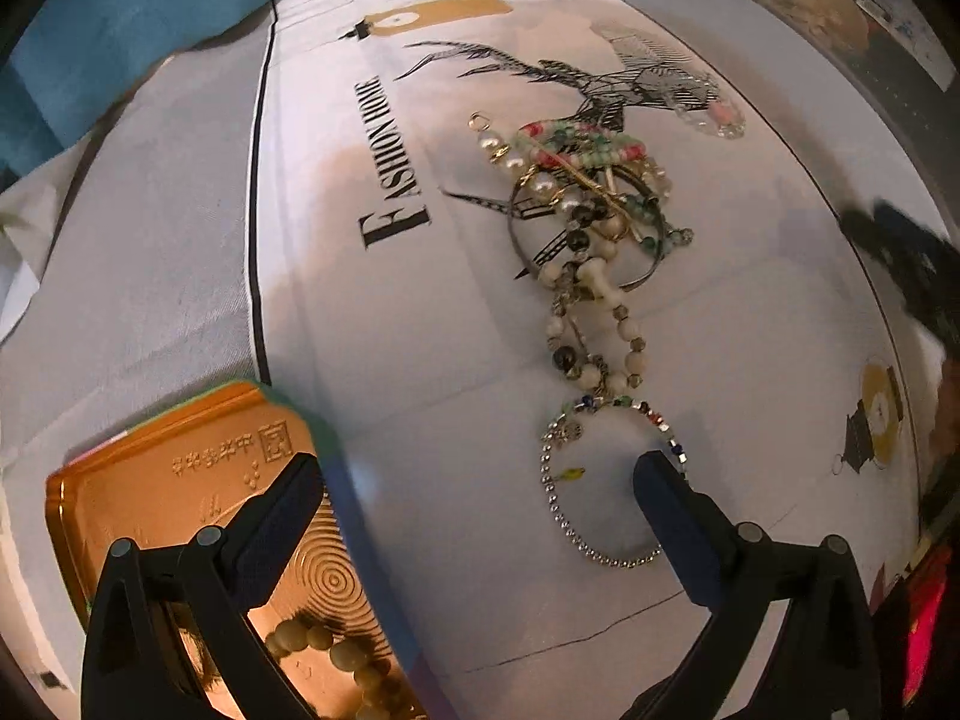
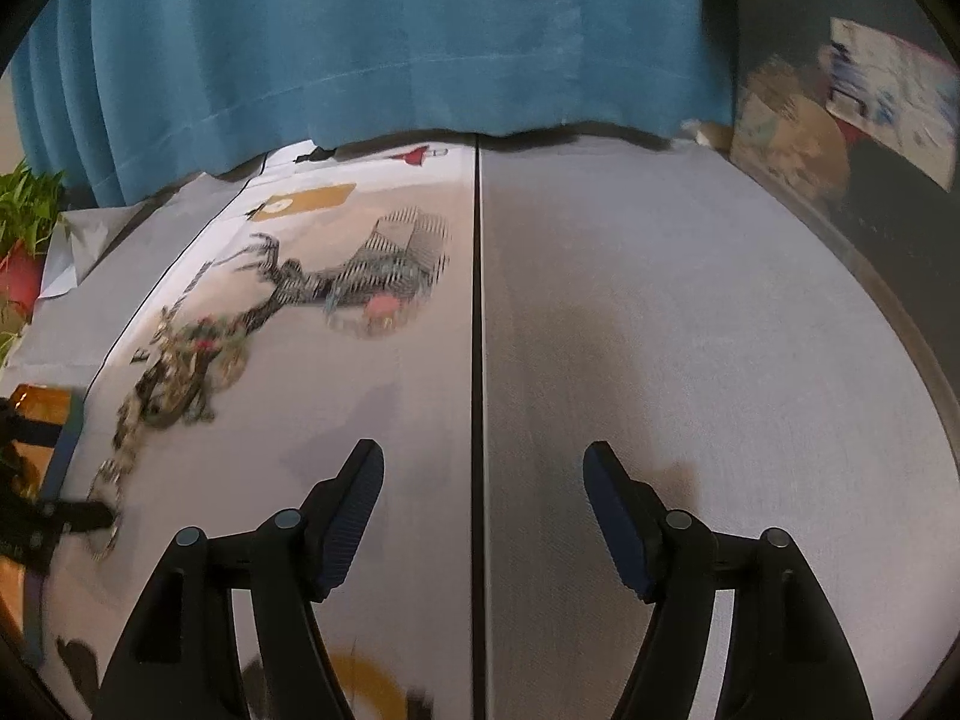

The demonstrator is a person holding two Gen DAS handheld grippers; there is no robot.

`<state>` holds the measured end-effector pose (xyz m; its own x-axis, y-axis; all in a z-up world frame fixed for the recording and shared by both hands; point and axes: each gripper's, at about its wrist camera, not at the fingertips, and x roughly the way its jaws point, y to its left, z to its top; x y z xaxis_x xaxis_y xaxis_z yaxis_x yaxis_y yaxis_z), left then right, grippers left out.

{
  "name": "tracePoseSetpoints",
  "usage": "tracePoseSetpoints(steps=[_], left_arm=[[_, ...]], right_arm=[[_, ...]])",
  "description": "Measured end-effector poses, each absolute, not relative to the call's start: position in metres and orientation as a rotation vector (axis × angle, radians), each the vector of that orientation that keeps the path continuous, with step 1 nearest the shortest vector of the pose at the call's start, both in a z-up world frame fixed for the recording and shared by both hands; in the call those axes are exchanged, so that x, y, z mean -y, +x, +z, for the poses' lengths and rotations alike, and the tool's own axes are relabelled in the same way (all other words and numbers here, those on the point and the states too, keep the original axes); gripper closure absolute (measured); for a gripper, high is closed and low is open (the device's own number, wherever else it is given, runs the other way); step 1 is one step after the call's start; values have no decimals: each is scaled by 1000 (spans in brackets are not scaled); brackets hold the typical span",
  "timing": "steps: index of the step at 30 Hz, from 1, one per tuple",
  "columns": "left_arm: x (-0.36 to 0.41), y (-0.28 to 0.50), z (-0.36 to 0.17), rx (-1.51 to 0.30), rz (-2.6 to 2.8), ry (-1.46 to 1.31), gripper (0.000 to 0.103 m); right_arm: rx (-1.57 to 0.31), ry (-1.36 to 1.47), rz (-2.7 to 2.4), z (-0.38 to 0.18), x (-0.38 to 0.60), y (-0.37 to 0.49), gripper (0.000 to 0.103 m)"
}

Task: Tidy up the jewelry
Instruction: 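Grasp the silver chain bracelet with the left tool while the right tool grasps the crystal bracelet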

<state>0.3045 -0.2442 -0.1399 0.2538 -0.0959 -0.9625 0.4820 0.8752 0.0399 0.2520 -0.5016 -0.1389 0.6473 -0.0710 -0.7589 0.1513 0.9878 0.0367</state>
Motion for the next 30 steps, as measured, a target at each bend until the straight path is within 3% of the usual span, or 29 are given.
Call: tracePoseSetpoints(steps=[10, 15, 19, 21, 22, 23, 25, 30], left_arm=[[239, 318, -146, -1287, -413, 338, 0], [246, 311, -144, -1280, -420, 338, 6], [246, 306, -138, -1272, -432, 348, 14], [246, 307, -134, -1259, -442, 350, 29], [246, 306, -131, -1250, -442, 350, 47], [244, 303, -130, -1241, -445, 352, 71], [242, 304, -128, -1247, -469, 341, 96], [241, 296, -125, -1226, -473, 358, 93]], right_arm=[[-870, 195, -22, -147, 506, 336, 33], [-905, 94, -16, -154, 481, 365, 25], [-907, 105, -55, -155, 486, 379, 25], [-926, 20, -79, -157, 480, 385, 29], [-919, 8, -52, -155, 476, 383, 46], [-919, -1, -34, -152, 472, 379, 73], [-930, -66, -21, -150, 461, 369, 95], [-931, -34, -10, -149, 457, 341, 95]])
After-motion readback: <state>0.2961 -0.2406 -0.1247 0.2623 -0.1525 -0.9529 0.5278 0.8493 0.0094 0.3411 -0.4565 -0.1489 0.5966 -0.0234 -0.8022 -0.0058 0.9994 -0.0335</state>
